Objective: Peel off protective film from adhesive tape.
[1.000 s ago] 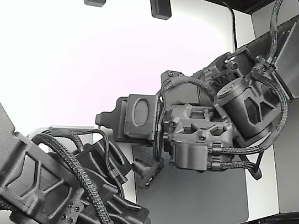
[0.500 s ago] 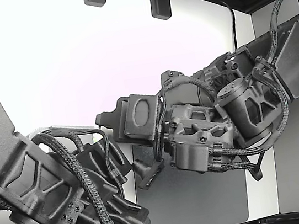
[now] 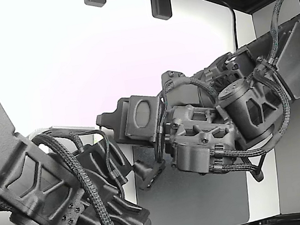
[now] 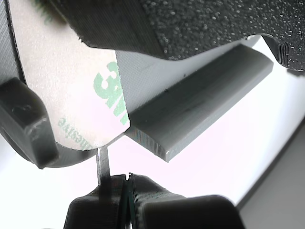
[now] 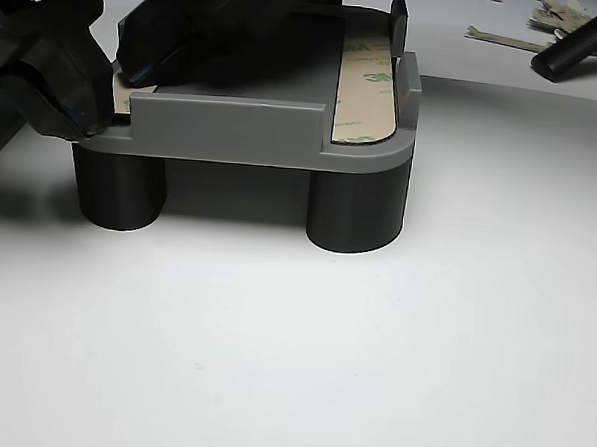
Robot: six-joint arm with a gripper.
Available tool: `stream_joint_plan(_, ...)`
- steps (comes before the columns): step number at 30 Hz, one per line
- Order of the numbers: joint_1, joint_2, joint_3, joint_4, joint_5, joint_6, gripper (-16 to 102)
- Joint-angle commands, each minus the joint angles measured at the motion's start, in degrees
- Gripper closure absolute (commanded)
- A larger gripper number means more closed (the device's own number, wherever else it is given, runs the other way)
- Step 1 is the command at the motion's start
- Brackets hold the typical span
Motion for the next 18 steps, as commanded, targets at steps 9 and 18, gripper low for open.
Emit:
stream_joint_plan(9, -0.88, 1.23, -0.53, -0.26, 0.44, -0.53, 97)
stream_joint_plan(18, -0.88, 1.67, 0.09, -1.32, 0.35, 0.53, 97)
